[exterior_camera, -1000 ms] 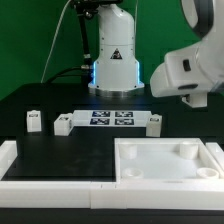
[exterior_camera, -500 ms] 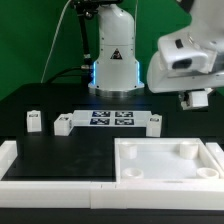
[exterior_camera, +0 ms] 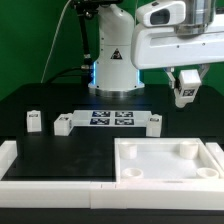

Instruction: Assemble one leg

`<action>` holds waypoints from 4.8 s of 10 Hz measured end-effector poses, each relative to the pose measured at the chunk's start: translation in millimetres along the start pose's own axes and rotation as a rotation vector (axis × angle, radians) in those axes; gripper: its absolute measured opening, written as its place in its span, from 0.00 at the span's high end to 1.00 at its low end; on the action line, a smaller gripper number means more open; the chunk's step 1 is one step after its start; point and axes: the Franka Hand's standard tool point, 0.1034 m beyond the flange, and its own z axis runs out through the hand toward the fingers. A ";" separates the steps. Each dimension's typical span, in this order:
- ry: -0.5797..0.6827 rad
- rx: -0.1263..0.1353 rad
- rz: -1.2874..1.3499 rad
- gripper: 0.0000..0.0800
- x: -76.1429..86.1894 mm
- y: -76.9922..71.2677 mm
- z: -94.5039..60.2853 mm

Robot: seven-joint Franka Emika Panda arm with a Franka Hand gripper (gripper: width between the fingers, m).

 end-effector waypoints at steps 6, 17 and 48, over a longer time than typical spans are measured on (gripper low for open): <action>0.255 -0.011 -0.157 0.64 65.8 17.3 -8.3; 0.325 -0.008 -0.213 0.64 125.8 25.2 -5.5; 0.460 -0.020 -0.210 0.53 140.6 22.9 64.5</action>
Offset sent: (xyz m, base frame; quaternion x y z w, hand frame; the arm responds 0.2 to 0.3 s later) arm 0.0592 -0.0095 0.0026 0.0426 0.0443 -0.0837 0.9946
